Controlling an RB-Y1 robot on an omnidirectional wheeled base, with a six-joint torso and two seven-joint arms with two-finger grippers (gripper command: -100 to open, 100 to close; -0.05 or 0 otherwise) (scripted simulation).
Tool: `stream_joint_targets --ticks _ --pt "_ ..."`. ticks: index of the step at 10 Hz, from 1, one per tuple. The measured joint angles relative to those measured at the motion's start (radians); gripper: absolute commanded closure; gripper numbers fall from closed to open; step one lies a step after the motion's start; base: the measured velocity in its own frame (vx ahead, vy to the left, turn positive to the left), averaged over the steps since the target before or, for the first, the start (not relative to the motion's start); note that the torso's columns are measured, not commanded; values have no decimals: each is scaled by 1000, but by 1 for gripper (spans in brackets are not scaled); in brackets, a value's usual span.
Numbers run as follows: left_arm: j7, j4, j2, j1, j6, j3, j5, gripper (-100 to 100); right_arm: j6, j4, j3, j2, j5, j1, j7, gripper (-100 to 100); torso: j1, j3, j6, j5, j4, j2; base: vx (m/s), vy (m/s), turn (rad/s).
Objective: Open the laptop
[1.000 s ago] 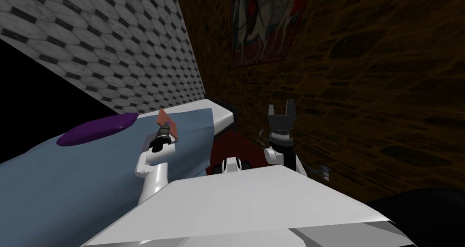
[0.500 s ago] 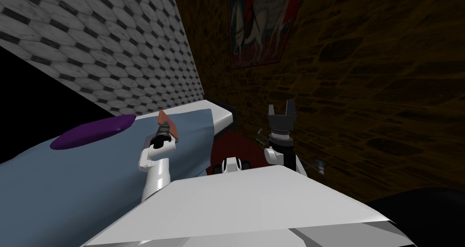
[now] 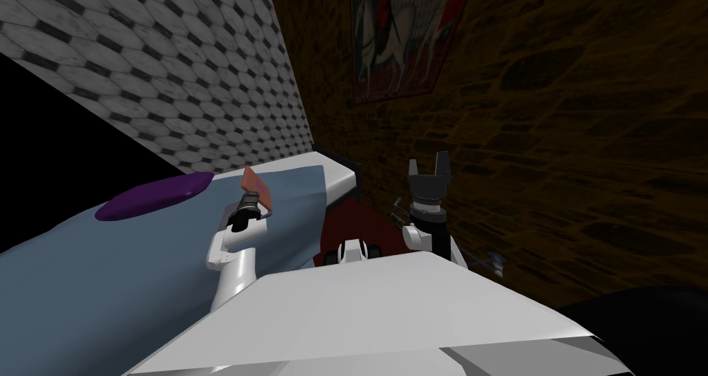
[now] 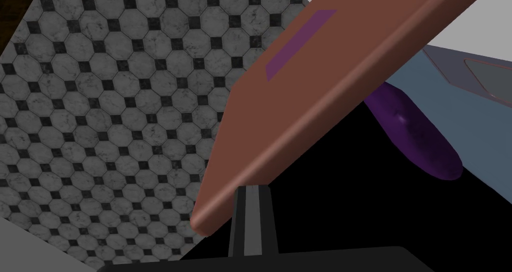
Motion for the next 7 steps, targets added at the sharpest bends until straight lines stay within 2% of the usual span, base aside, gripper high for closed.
stream_joint_targets --ticks 7 --pt "12 111 15 0 -84 47 -11 -100 0 0 0 0 0 0 0 0 -2 0 0 0 0 -1 26 -14 -1"
